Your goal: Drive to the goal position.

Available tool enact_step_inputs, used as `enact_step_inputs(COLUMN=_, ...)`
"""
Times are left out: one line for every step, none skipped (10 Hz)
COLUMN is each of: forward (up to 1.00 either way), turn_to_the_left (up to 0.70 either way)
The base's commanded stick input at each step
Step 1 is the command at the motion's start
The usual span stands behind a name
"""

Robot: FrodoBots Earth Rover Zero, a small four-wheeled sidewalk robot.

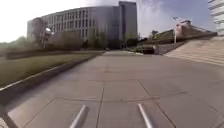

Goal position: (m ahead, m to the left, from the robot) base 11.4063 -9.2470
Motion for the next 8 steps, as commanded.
enact_step_inputs(forward=0.7, turn_to_the_left=0.0)
enact_step_inputs(forward=0.7, turn_to_the_left=0.0)
enact_step_inputs(forward=0.7, turn_to_the_left=0.0)
enact_step_inputs(forward=0.7, turn_to_the_left=0.0)
enact_step_inputs(forward=0.7, turn_to_the_left=0.0)
enact_step_inputs(forward=0.7, turn_to_the_left=0.0)
enact_step_inputs(forward=0.7, turn_to_the_left=0.0)
enact_step_inputs(forward=0.7, turn_to_the_left=0.0)
